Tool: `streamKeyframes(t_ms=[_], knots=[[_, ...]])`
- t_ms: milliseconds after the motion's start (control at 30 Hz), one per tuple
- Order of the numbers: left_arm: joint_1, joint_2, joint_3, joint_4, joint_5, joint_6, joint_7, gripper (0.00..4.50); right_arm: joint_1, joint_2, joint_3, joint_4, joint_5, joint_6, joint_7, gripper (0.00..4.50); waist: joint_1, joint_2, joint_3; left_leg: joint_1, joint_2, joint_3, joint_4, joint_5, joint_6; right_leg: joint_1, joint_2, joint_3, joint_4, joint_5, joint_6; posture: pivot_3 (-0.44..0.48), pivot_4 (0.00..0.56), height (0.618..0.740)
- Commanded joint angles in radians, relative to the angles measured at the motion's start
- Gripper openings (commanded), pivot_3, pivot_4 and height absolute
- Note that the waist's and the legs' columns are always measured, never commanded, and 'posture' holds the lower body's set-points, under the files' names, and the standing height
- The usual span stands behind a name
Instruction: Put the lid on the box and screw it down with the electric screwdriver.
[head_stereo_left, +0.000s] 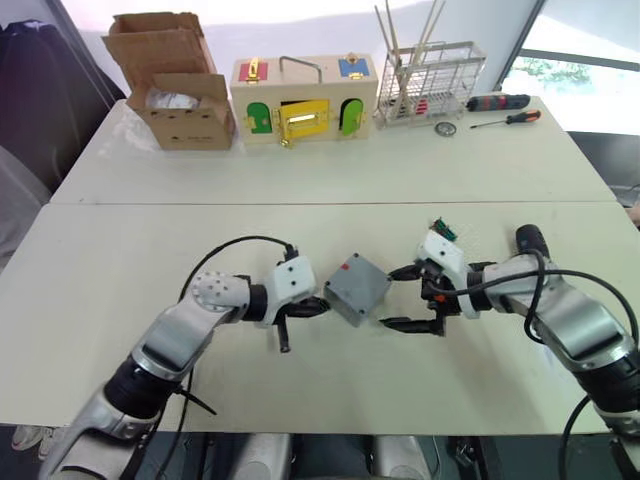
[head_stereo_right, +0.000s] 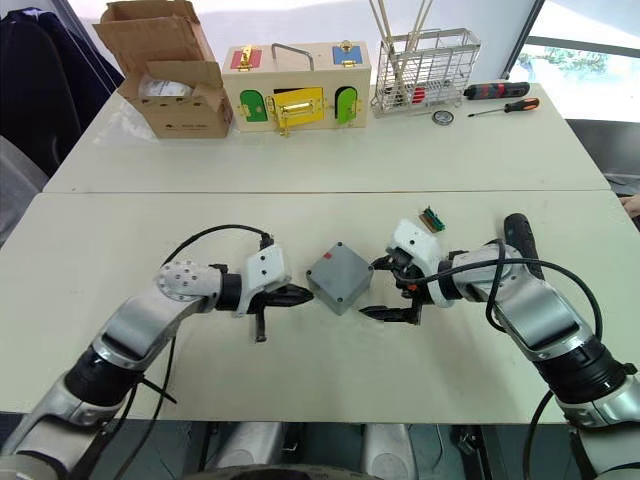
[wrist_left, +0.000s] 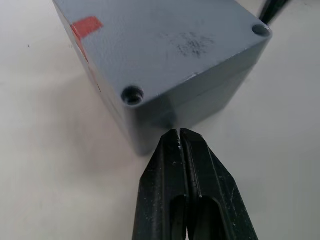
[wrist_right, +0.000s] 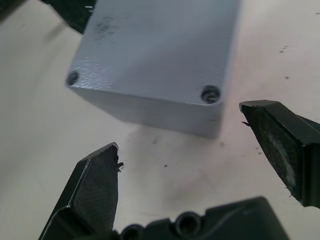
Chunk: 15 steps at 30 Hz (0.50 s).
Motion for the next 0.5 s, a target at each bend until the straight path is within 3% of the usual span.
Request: streamKeyframes(t_ms=[33, 500], knots=[[-0.046, -0.024, -0.008, 0.044, 0.04, -0.043, 0.037, 0.0, -0.003, 0.006, -0.023, -0.045, 0.013, 0.011, 0.012, 4.48, 0.0, 0.0, 0.0, 0.0, 0.0, 0.0, 0.0, 0.0, 0.0, 0.0, 0.0, 0.0, 0.0, 0.0, 0.0, 0.0, 0.15, 0.734], [-0.089, -0.05, 0.001, 0.125, 0.052, -0.11, 0.008, 0.0, 0.057, 0.012, -0.089, -0.137, 0.022, 0.12, -0.061, 4.48, 0.001, 0.0, 0.0, 0.0, 0.0, 0.0, 0.0, 0.0, 0.0, 0.0, 0.0, 0.0, 0.0, 0.0, 0.0, 0.0, 0.15, 0.734]])
